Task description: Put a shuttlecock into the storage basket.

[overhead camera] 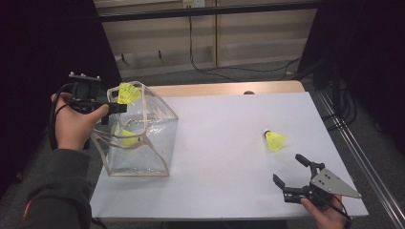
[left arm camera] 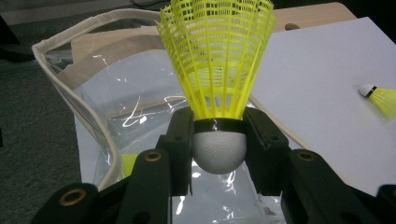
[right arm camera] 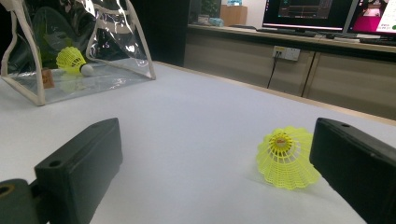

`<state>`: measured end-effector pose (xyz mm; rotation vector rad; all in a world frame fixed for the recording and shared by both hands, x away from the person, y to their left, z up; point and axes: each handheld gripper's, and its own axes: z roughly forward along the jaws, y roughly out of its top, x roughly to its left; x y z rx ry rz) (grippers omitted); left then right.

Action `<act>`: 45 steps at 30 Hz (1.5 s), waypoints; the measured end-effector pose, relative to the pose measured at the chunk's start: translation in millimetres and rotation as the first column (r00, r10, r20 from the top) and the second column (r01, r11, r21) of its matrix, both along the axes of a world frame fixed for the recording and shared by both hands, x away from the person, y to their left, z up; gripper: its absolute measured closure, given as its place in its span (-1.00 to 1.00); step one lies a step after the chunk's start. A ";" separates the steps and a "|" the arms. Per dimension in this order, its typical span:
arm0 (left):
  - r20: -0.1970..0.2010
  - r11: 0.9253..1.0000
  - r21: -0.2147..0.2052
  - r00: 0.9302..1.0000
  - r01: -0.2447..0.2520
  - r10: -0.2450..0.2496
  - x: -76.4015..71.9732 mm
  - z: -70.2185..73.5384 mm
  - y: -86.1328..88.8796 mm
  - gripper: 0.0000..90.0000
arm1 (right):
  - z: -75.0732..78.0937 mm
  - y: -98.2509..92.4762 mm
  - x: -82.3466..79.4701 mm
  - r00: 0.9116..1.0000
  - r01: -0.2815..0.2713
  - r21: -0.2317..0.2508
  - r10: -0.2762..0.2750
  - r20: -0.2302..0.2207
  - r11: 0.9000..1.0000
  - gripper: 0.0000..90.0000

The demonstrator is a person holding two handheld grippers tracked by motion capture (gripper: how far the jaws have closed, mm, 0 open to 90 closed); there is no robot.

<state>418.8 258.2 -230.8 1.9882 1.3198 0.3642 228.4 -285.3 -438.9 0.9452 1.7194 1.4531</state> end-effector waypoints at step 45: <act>-0.026 0.997 0.011 0.996 -0.081 0.081 5.8 -21.6 5.7 0.43 | 0.2 0.2 -0.3 1.000 -0.002 -0.001 0.002 0.001 1.000 -0.95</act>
